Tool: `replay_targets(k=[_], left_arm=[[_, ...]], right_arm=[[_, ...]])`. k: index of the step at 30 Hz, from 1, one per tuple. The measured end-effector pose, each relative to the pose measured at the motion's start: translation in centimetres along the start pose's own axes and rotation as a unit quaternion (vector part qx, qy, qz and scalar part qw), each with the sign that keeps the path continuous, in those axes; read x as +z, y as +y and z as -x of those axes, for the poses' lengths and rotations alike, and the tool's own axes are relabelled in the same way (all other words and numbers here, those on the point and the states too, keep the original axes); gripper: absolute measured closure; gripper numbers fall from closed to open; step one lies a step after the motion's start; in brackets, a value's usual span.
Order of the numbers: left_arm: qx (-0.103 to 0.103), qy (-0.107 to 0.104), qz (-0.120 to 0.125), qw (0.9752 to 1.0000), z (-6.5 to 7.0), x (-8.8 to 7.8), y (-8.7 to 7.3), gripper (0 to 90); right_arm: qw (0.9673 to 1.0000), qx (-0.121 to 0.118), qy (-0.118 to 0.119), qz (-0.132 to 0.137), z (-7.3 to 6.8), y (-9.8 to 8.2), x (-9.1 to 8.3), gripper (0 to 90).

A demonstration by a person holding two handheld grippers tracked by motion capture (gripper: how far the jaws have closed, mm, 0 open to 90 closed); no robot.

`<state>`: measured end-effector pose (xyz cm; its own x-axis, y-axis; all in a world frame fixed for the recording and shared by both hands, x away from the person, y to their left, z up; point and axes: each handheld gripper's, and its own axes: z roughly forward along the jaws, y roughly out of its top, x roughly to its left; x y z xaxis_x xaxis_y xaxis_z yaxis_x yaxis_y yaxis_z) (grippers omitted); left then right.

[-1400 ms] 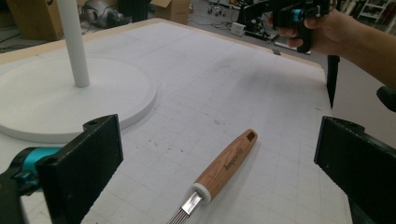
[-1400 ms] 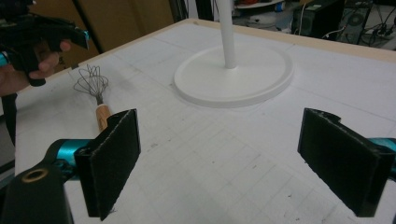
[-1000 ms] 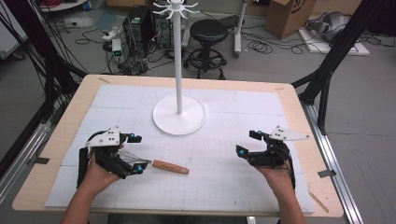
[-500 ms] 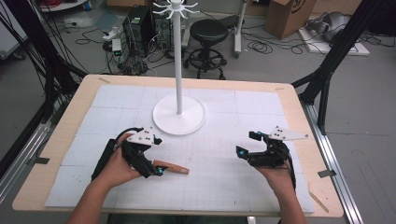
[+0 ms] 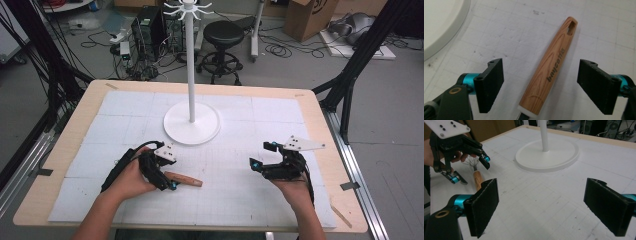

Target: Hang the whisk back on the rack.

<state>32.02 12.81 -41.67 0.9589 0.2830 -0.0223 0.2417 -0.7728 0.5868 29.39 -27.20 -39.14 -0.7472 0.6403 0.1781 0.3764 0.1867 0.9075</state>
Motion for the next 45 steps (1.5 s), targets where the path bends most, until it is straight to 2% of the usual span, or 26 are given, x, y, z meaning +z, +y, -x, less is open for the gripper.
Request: replay_targets(k=[1, 3, 4, 6, 8, 12, 19, 21, 22, 24, 28, 31, 33, 36, 37, 38, 39, 40, 42, 44, 45], left_arm=[[-0.001, -0.002, -0.01, 0.9999, 0.0, 0.1, -0.1, 28.0], [0.0, -0.009, -0.015, 0.9999, -0.1, 0.1, -0.1, 35.1], [0.002, -0.011, -0.02, 0.9997, -0.1, 0.2, -0.1, 36.9], [0.005, -0.003, -0.036, 0.9993, 0.0, 0.4, -0.1, 40.5], [0.015, 0.009, -0.064, 0.9978, 0.1, 0.6, 0.0, 42.0], [0.019, 0.002, -0.08, 0.9966, -0.1, 0.6, 0.2, 46.4], [0.022, -0.006, -0.086, 0.9961, -0.2, 0.6, 0.3, 54.7], [0.028, -0.006, -0.085, 0.996, -0.1, 0.6, 0.4, 55.5], [0.037, -0.013, -0.087, 0.9955, 0.0, 0.5, 0.4, 59.8], [0.039, -0.017, -0.085, 0.9955, 0.0, 0.5, 0.4, 64.9], [0.045, -0.02, -0.088, 0.9948, 0.2, 0.4, 0.5, 69.5], [0.044, -0.023, -0.09, 0.9947, 0.3, 0.3, 0.5, 71.0], [0.038, -0.015, -0.096, 0.9946, 0.4, 0.0, 0.6, 71.1], [0.036, -0.014, -0.088, 0.9953, 0.4, -0.6, 0.7, 71.3], [0.036, -0.009, -0.073, 0.9967, 0.3, -1.2, 0.8, 71.3], [0.036, -0.009, -0.073, 0.9967, 0.3, -1.2, 0.8, 71.3], [0.033, -0.01, -0.062, 0.9975, 0.3, -1.5, 0.9, 71.3], [0.032, -0.006, -0.042, 0.9986, 0.3, -2.3, 1.1, 71.3], [0.03, -0.007, -0.033, 0.999, 0.2, -2.6, 1.2, 71.4], [0.032, 0.002, -0.005, 0.9995, 0.2, -3.9, 1.7, 71.4], [0.032, 0.002, -0.005, 0.9995, 0.2, -3.9, 1.7, 71.3]], right_arm=[[1.0, 0.0, -0.001, -0.002, 0.0, 0.0, 0.1, 11.9], [1.0, 0.002, 0.001, -0.003, -0.1, -0.1, 0.1, 12.0], [1.0, 0.002, 0.002, -0.003, -0.1, -0.1, 0.2, 12.0], [1.0, 0.002, 0.001, -0.006, 0.0, -0.1, 0.3, 12.0], [1.0, 0.004, 0.002, -0.009, 0.0, -0.1, 0.3, 12.0], [1.0, 0.004, 0.002, -0.006, 0.0, -0.1, 0.2, 12.0], [1.0, 0.005, 0.001, -0.007, 0.0, -0.2, 0.2, 12.0], [1.0, 0.003, 0.0, -0.007, 0.1, -0.2, 0.3, 12.1], [1.0, 0.006, 0.0, -0.007, 0.0, -0.2, 0.3, 12.1], [1.0, 0.005, 0.0, -0.006, 0.1, -0.2, 0.3, 12.1], [0.9999, 0.007, -0.002, -0.008, 0.1, -0.3, 0.3, 12.1], [0.9999, 0.005, -0.002, -0.013, 0.0, -0.3, 0.5, 12.2], [0.9999, 0.005, -0.001, -0.014, 0.0, -0.3, 0.5, 12.2], [0.9999, 0.005, -0.001, -0.011, 0.0, -0.3, 0.5, 12.4], [0.9999, 0.007, -0.002, -0.011, 0.1, -0.3, 0.5, 12.4], [0.9999, 0.008, -0.002, -0.011, 0.1, -0.3, 0.5, 12.4], [0.9999, 0.008, -0.002, -0.011, 0.1, -0.3, 0.5, 12.4], [0.9999, 0.008, -0.002, -0.011, 0.1, -0.4, 0.4, 12.4], [0.9999, 0.008, -0.002, -0.01, 0.1, -0.4, 0.5, 12.4], [0.9999, 0.009, -0.002, -0.012, 0.1, -0.4, 0.5, 12.5], [0.9999, 0.009, -0.002, -0.012, 0.1, -0.4, 0.5, 12.5]])
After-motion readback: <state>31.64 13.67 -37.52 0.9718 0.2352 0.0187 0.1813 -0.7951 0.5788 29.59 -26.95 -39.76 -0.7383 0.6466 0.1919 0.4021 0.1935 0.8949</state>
